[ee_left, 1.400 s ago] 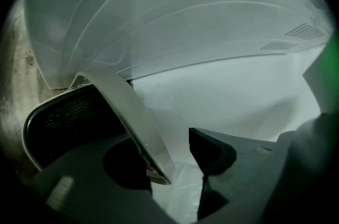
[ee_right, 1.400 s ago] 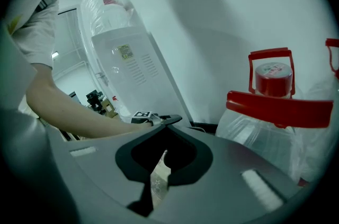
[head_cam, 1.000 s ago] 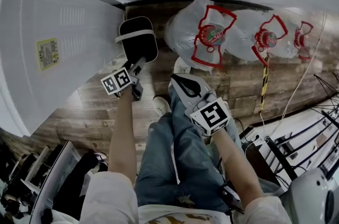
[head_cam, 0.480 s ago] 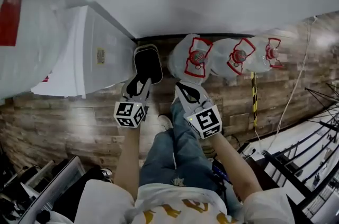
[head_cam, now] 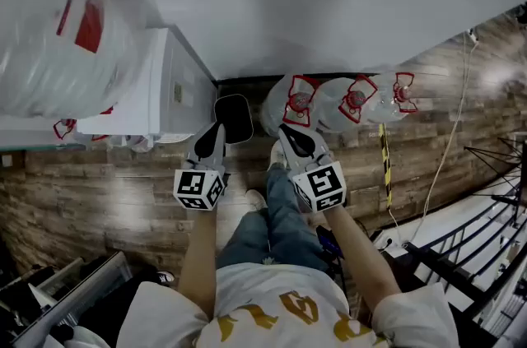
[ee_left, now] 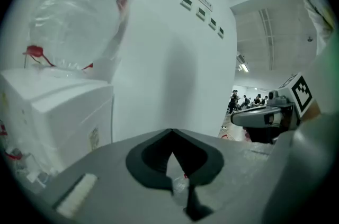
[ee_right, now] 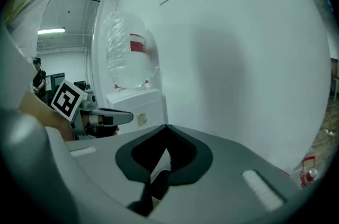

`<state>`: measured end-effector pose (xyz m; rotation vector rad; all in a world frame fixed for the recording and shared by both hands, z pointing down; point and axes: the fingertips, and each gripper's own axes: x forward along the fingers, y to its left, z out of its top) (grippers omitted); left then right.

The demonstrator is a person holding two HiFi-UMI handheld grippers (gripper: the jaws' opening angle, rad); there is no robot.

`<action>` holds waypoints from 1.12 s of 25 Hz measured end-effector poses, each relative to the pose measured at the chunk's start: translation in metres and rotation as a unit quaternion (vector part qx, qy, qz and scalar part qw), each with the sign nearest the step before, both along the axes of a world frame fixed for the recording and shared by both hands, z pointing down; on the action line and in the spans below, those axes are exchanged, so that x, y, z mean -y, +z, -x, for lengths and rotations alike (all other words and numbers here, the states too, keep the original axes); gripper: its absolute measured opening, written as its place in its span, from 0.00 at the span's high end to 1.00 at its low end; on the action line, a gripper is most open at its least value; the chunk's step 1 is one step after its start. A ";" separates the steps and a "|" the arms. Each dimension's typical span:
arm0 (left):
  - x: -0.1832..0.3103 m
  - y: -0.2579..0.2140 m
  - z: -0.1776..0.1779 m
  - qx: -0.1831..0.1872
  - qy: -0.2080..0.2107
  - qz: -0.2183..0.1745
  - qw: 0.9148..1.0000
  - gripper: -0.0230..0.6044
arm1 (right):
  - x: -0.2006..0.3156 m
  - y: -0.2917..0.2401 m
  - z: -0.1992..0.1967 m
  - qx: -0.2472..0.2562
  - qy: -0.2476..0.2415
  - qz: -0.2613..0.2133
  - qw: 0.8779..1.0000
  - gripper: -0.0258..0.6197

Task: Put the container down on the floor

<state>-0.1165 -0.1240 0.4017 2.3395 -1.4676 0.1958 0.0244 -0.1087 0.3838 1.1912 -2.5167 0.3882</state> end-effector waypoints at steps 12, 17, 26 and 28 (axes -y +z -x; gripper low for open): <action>-0.036 -0.129 0.004 0.026 -0.014 -0.073 0.997 0.96 | -0.030 -0.106 0.001 -0.009 -0.016 -0.066 0.998 0.92; -0.032 -0.153 0.008 -0.003 -0.035 -0.082 0.996 0.96 | -0.026 -0.121 -0.001 0.000 -0.011 -0.072 0.997 0.92; -0.032 -0.155 0.003 -0.014 -0.040 -0.079 0.996 0.96 | -0.027 -0.130 -0.011 0.012 -0.002 -0.067 0.998 0.92; -0.031 -0.154 0.001 -0.016 -0.039 -0.079 0.996 0.96 | -0.026 -0.128 -0.014 0.010 0.000 -0.067 0.998 0.92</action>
